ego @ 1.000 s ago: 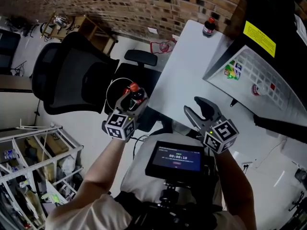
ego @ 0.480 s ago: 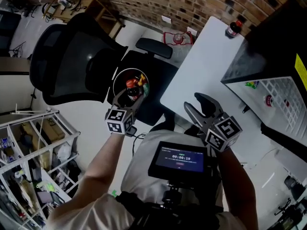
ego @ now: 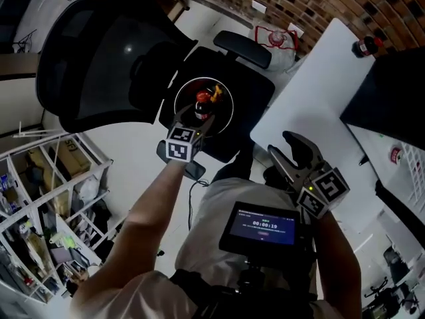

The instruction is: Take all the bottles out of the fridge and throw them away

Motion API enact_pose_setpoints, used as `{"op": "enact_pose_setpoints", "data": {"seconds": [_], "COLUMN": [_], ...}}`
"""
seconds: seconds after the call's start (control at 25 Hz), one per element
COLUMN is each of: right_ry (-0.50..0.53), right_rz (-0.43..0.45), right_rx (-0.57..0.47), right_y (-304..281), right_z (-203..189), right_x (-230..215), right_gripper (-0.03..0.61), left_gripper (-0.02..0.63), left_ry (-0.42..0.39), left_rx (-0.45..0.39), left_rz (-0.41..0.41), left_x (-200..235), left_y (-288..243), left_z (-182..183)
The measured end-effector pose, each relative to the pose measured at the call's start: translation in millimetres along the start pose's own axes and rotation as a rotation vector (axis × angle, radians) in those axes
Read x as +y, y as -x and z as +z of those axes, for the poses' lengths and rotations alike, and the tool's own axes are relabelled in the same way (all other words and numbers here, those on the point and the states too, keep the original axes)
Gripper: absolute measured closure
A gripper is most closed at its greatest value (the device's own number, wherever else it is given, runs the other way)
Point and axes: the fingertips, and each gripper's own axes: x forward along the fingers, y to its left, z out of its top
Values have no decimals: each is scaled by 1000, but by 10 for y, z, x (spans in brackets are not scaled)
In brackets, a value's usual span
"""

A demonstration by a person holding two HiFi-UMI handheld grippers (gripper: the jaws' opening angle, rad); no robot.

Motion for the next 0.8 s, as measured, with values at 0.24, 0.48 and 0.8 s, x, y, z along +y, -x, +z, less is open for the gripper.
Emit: {"op": "enact_pose_setpoints", "data": {"seconds": [0.24,0.48,0.8], "right_ry": [-22,-41,-55], "right_rz": [-13,-29,-57], "right_rx": [38,53,86], "right_y": [-199,-333,-349], "right_z": [-111,-181,-324], "right_x": [57,17,-48], "right_gripper": [380,380,380], "left_gripper": [313,313,314], "left_ry": [30,41,128], "left_rx": [87,188,497], "left_rz": [-40,-21,-39], "left_x": [211,405,422], "left_y": [-355,-692,-1076], "left_z": [-309,-606,-1056]}}
